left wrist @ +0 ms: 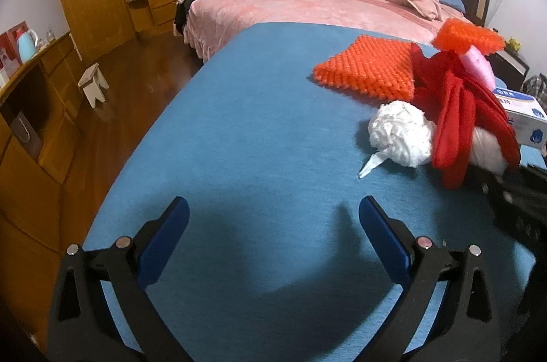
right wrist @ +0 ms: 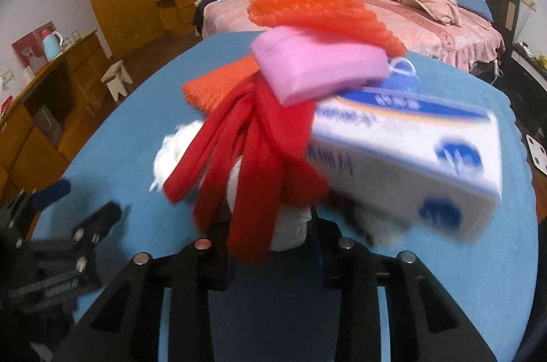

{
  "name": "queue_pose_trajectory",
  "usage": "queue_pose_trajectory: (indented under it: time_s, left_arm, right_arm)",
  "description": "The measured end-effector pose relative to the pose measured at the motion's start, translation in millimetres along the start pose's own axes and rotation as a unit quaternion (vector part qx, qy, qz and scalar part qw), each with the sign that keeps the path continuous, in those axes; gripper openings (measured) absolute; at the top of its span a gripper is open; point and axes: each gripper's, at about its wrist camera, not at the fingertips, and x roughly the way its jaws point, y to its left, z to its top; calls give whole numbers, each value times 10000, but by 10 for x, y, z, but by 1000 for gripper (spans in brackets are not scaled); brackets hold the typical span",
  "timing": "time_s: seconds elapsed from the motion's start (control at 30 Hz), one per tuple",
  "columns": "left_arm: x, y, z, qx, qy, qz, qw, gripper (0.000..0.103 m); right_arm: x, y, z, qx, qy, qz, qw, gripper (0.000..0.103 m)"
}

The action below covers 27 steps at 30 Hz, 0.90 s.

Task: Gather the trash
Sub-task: 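Grasp the white tissue ball with the right tool, then grasp the white tissue ball with the left tool while the right tool holds its tissue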

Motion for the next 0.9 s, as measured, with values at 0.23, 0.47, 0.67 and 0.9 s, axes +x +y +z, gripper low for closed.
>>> queue_pose_trajectory:
  time_s: [0.23,0.47,0.67,0.9]
  left_arm:
    - [-19,-237,31,253,-30,-273,9993,97]
    - [59,-500,131,456,-57,-516,9976,97]
    - [265,-624,265,531,118,-615,9966,95]
    - [205,-572,176,439,208,-1193,9917,48]
  right_arm:
    - [-153,-281,-124,358,-40,-336,9988,33]
    - [-170,-503,-109,536,-49,-584,9968,32]
    - [-158,-538,-134,499,-50,-574,9971,33]
    - [-156,-549,-172,519,-59,-526,9972,33]
